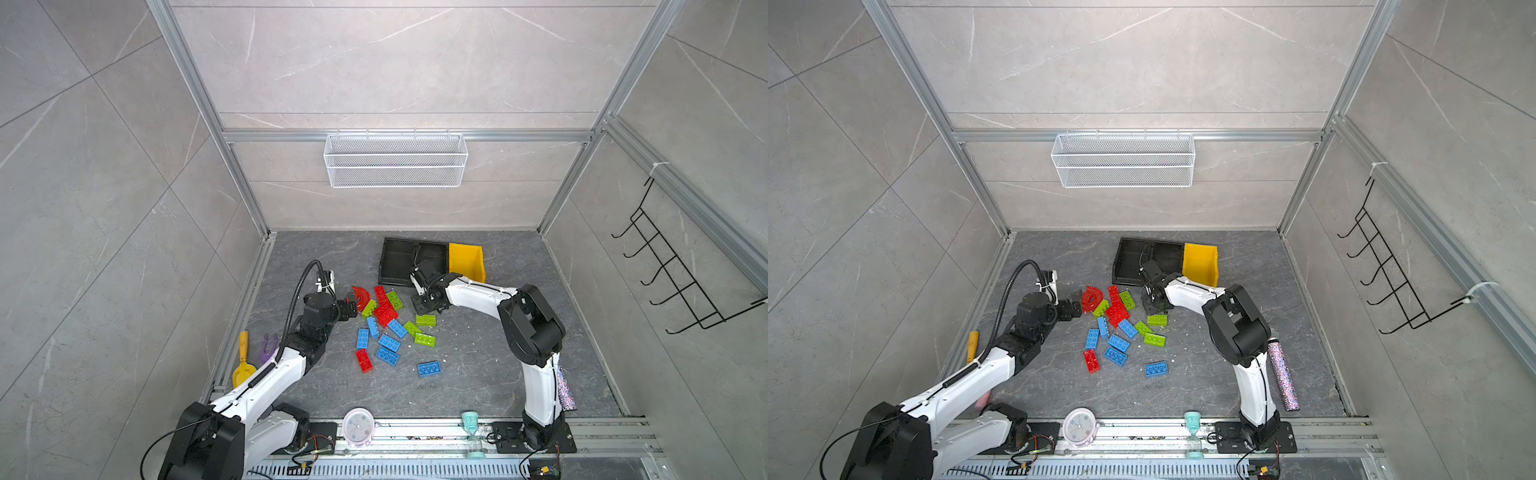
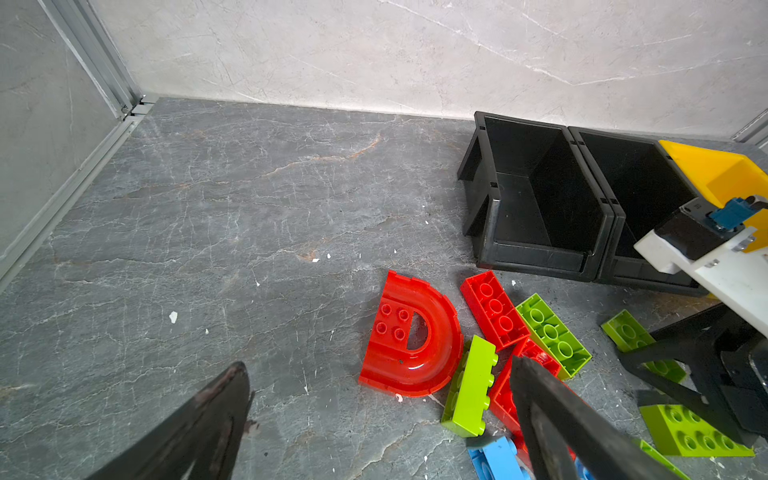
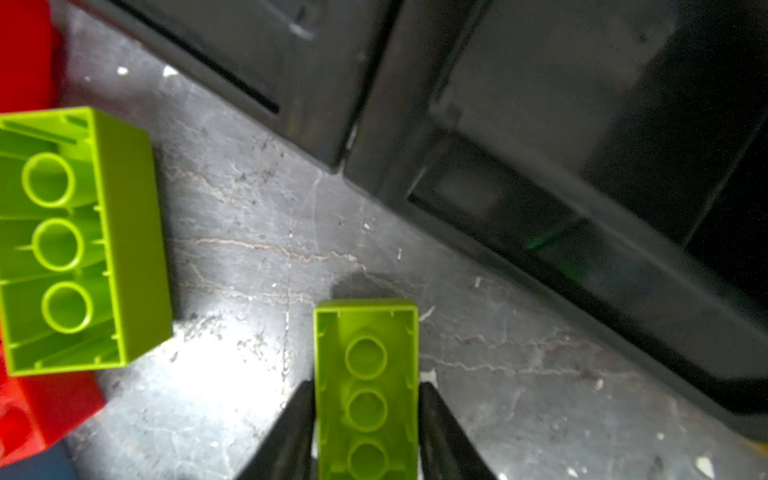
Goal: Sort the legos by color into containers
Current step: 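Carry the lime-green brick over the yellow bin and release it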
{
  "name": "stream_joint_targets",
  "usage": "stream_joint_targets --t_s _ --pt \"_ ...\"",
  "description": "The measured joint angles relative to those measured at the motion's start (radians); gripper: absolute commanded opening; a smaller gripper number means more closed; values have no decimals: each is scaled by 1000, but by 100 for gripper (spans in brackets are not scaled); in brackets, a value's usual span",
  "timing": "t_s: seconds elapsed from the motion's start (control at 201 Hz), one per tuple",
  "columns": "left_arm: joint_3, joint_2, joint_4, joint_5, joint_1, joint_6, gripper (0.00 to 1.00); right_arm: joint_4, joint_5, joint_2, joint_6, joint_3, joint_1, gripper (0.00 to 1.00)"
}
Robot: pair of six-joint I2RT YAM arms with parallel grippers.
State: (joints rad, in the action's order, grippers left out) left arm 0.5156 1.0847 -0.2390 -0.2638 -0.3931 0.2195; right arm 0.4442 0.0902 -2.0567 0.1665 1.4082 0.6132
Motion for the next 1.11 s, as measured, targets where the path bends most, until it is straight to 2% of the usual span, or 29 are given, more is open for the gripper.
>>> stream_joint_targets --t_s 0.149,0.408,0.513,0.622,0.826,1.11 --pt "0 0 0 0 0 0 100 -6 0 32 3 -15 0 26" --pt "0 -15 0 0 0 0 100 -7 5 211 -2 -35 -9 25" --pt "0 -19 0 0 0 0 100 -7 3 275 -6 -35 -51 25" --pt "-2 -23 0 0 0 0 100 -8 -21 313 -10 -35 -150 25" --pt "-5 -34 0 0 0 0 100 -3 -48 305 -21 -18 -316 25" --pt "-7 -34 -1 2 0 0 100 -16 -59 154 -45 102 -369 26"
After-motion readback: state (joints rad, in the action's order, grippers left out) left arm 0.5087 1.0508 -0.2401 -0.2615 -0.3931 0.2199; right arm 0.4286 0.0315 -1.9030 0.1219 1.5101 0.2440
